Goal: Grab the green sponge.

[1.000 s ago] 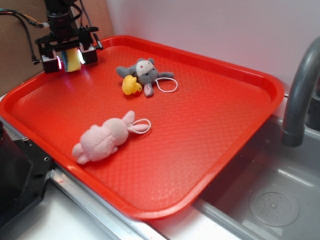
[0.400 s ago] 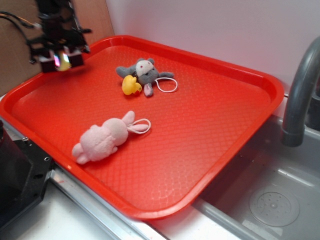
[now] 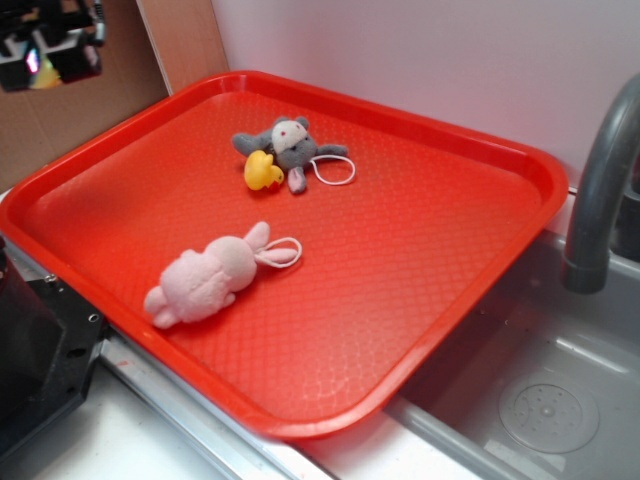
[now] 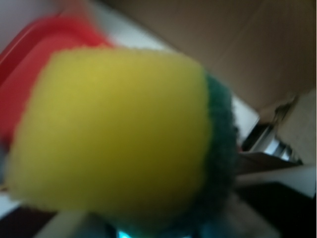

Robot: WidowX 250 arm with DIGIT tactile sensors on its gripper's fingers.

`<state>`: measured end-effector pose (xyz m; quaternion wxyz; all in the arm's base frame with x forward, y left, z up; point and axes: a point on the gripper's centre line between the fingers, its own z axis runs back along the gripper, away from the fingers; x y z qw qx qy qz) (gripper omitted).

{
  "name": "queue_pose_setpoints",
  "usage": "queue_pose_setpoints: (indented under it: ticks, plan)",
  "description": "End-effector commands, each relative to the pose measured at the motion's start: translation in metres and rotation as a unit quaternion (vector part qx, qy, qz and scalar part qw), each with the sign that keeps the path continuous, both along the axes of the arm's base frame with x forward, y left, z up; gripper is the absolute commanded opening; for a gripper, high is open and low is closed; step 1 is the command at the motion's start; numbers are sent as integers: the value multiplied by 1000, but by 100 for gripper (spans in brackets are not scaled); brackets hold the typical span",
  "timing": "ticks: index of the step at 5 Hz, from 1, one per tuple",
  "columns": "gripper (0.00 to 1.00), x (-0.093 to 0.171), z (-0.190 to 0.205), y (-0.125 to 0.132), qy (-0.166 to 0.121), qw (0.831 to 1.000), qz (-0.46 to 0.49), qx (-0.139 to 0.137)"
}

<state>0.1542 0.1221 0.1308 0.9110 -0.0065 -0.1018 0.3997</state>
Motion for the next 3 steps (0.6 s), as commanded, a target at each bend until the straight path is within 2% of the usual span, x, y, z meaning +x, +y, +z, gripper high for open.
queue_pose_setpoints:
  ticks: [1,2,3]
  plan:
    - [0,-38,27,-40,8,988,-146,41]
    - [0,-36,23,-52,42,977,-207,38]
    - [0,-27,17,-51,62,975,-211,41]
